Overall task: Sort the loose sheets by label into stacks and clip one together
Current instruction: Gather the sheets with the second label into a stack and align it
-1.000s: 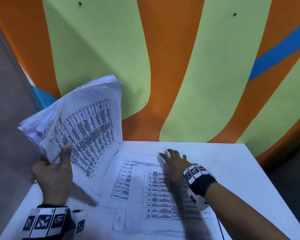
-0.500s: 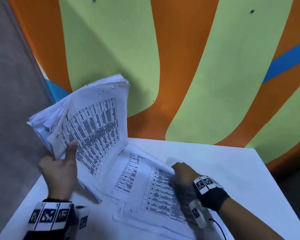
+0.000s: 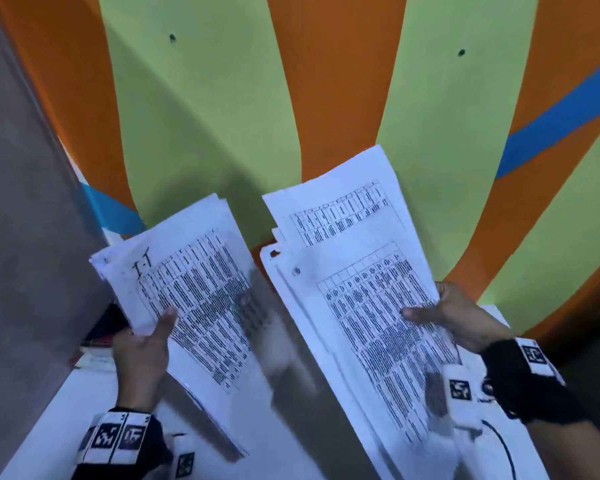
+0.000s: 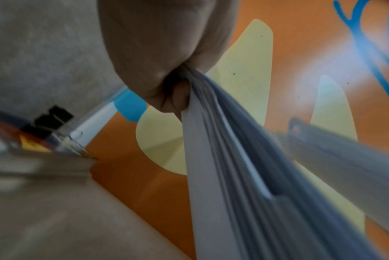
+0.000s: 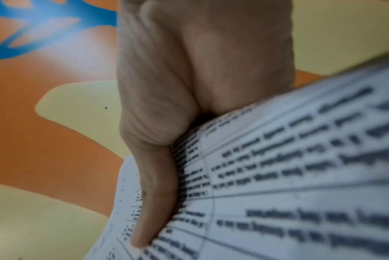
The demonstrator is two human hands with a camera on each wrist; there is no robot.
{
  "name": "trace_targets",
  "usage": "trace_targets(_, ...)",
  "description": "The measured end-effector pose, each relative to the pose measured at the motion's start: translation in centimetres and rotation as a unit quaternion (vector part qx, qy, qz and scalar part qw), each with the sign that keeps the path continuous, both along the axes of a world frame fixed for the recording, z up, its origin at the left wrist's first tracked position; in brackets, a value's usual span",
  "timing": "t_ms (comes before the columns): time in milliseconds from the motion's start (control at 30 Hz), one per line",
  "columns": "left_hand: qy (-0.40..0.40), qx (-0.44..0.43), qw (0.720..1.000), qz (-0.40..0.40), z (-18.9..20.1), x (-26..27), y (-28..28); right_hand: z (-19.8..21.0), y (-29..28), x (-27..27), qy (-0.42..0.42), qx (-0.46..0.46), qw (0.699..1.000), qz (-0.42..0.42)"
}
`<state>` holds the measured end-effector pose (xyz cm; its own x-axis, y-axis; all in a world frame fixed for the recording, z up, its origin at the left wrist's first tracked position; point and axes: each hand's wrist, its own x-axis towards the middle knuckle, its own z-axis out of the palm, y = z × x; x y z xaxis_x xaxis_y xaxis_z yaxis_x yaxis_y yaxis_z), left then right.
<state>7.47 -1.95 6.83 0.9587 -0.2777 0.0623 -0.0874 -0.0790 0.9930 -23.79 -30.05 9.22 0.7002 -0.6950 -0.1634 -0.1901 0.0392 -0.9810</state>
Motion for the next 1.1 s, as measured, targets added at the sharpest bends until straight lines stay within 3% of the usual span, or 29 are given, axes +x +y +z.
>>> trace_targets(100,0.034,-0.007,0.997,-0.064,-0.7,-1.9,-1.9,-1.2,2.4,2.6,-0.018,0.064,0.998,0.002)
trace_targets(200,0.126,-0.049,0.983,-0.125,-2.2,-3.7,-3.3,-3.6,4.0,5.0,-0.002,0.072,0.997,0.008)
trace_targets(400,0.243,0.069,0.940,-0.228,-7.5,-4.3,-3.6,-9.5,5.2,6.4,0.159,-0.007,0.987,0.033)
trace_targets(500,0.276,0.082,0.920,-0.264,-9.1,-4.9,-3.2,-10.7,5.9,5.9,0.161,0.037,0.985,0.041)
trace_targets(633,0.310,-0.003,0.903,-0.296,-8.8,-5.9,-3.1,-11.7,5.8,5.3,0.163,0.099,0.981,0.015)
trace_targets(733,0.355,-0.051,0.876,-0.321,-9.8,-5.7,-3.2,-12.8,5.6,5.3,0.214,0.062,0.975,-0.025)
trace_targets(833,0.264,0.052,0.911,-0.313,-11.6,-5.4,-3.2,-13.7,5.6,5.3,0.269,-0.019,0.962,-0.041)
trace_targets(933,0.136,0.116,0.945,-0.274,-11.5,-6.1,-3.5,-13.0,6.4,5.4,0.242,-0.051,0.966,-0.079)
trace_targets(1000,0.064,0.094,0.968,-0.222,-10.3,-6.7,-3.7,-10.8,7.3,5.0,0.195,-0.121,0.967,-0.108)
trace_targets(1100,-0.002,-0.024,0.985,-0.169,-6.1,-7.0,-3.9,-6.6,8.5,3.9,0.061,-0.172,0.972,-0.149)
